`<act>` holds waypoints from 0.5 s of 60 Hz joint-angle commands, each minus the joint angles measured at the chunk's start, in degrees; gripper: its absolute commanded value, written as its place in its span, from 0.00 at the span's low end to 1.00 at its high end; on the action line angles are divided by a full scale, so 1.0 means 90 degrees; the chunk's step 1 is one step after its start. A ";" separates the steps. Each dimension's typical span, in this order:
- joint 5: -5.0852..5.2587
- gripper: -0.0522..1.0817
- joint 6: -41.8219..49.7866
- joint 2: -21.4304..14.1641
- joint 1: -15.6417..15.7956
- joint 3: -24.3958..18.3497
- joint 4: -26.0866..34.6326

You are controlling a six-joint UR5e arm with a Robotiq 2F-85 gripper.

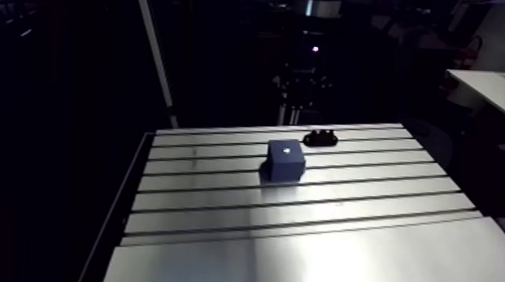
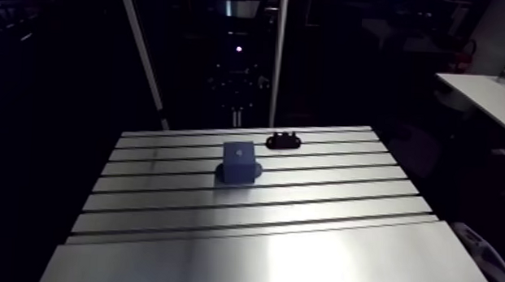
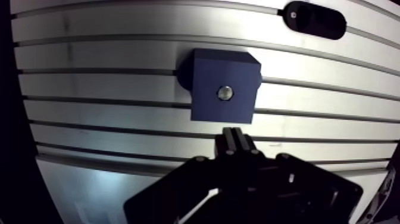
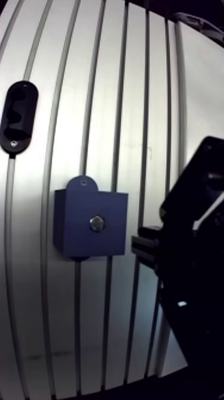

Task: Pick up the M10 bolt and insert it into the hex recess until seated.

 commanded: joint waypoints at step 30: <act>-0.0190 0.05 0.0059 -0.0851 -0.0008 -0.1320 0.2162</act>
